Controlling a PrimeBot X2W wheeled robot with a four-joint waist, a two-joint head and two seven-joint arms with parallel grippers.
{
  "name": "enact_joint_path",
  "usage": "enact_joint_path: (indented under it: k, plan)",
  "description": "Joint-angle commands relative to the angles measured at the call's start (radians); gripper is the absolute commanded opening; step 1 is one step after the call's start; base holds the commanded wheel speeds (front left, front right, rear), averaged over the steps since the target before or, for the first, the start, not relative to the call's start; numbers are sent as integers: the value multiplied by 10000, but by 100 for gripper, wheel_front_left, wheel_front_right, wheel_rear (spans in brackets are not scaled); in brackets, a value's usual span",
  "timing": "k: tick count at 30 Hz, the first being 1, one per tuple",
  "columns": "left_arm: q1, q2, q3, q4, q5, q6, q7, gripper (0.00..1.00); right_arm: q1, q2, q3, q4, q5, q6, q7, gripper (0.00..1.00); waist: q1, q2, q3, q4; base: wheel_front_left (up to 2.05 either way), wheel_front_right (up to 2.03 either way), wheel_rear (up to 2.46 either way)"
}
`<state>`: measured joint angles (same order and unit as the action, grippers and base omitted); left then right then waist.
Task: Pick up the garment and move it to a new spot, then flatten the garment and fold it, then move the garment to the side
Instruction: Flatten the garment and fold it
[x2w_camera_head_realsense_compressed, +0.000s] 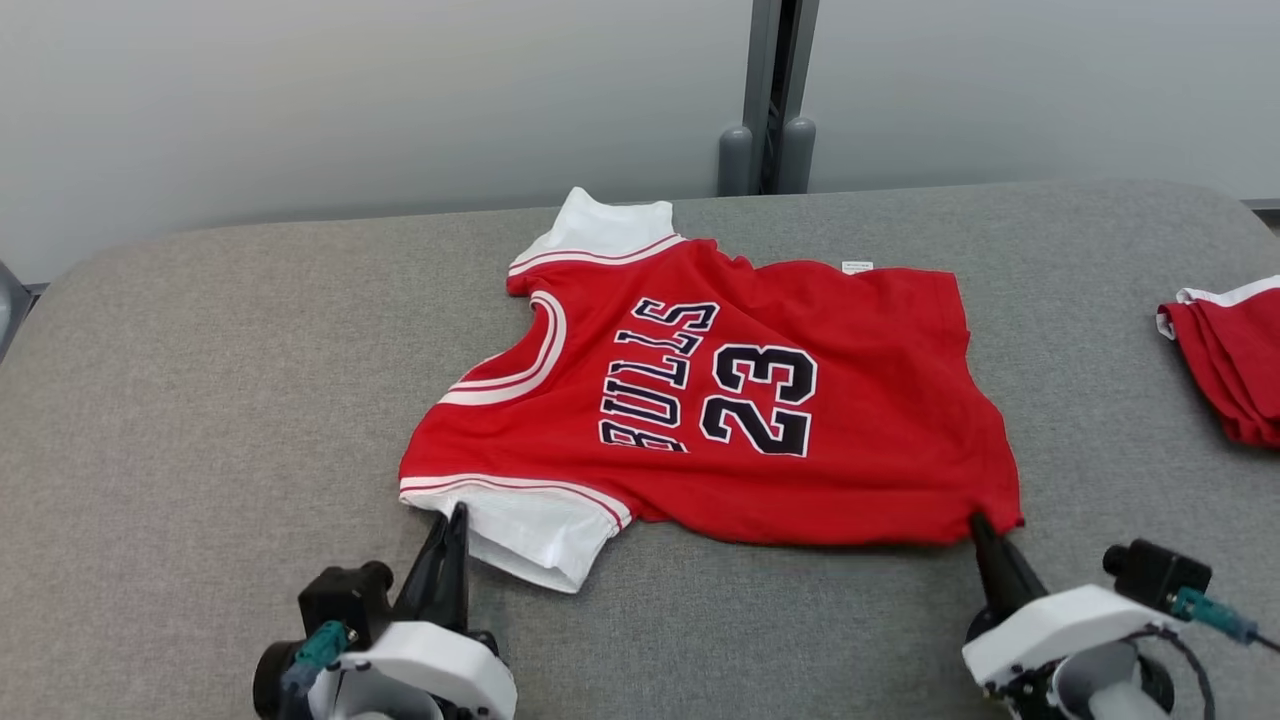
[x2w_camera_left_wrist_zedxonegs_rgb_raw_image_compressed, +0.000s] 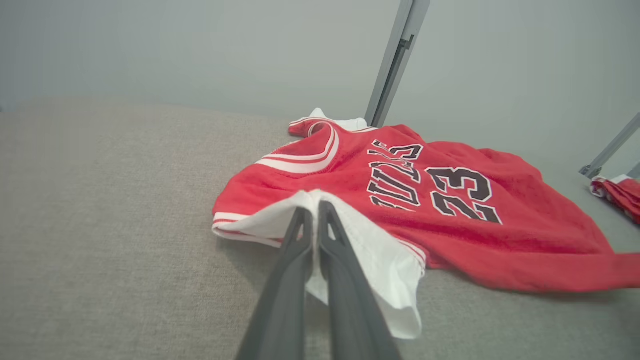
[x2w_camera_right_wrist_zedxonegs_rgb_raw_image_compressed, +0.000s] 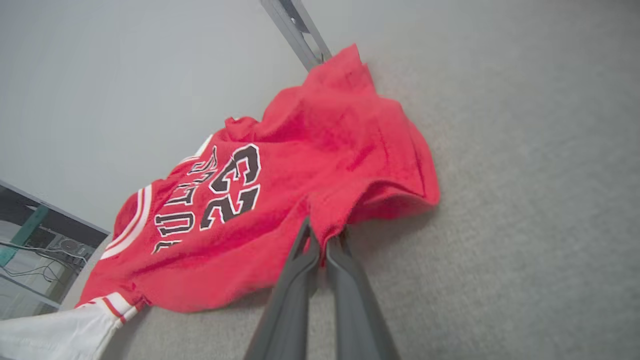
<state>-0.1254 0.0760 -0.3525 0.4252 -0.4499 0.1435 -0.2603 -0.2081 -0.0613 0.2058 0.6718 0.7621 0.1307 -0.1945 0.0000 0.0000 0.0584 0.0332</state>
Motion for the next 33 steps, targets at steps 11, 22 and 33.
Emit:
enact_joint_path:
  k: [11,22,33]
  plan:
    - [-2201,585,842,-2607,-976,-690,969,0,-2124,-1576,-493,-2655,-851,-1,1680,0,0,0,-419,-216,0,0,0]
    - [-5692,457,1767,-4133,-2481,-42,3550,0,-5190,-1853,-969,-3880,-1531,-1,3771,0,0,0,27,-388,0,0,0]
    - [-10190,828,2044,-2489,-2535,506,5202,0,-9476,-1825,-903,-2713,-1716,-1,5239,0,0,0,2519,-561,0,0,0]
